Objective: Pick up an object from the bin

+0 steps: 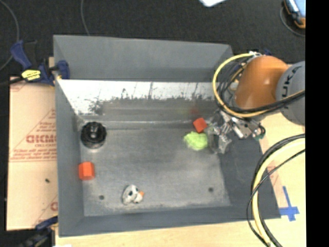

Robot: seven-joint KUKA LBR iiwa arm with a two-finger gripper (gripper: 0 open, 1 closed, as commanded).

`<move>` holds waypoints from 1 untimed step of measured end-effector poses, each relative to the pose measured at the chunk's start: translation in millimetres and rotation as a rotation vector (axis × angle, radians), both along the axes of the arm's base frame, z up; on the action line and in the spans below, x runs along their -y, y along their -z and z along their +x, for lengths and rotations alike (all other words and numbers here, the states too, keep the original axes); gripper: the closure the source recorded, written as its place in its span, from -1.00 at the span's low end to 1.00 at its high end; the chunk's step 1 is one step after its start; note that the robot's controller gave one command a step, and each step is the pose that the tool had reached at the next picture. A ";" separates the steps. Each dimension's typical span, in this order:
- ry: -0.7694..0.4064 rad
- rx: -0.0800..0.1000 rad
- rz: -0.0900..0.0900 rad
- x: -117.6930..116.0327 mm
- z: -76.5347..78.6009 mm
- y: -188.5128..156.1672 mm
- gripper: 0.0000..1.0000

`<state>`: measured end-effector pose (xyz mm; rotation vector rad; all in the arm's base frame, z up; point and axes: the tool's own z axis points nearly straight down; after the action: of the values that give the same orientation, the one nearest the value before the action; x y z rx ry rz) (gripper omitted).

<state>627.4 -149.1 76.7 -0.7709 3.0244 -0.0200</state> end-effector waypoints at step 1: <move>0.001 -0.011 0.006 -2.4 -2.9 3.0 -1.00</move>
Offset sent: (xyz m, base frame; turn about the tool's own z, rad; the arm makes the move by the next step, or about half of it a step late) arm 0.0000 0.0000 0.0000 0.0000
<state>624.5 -146.7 73.7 -0.7723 3.0341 -0.0068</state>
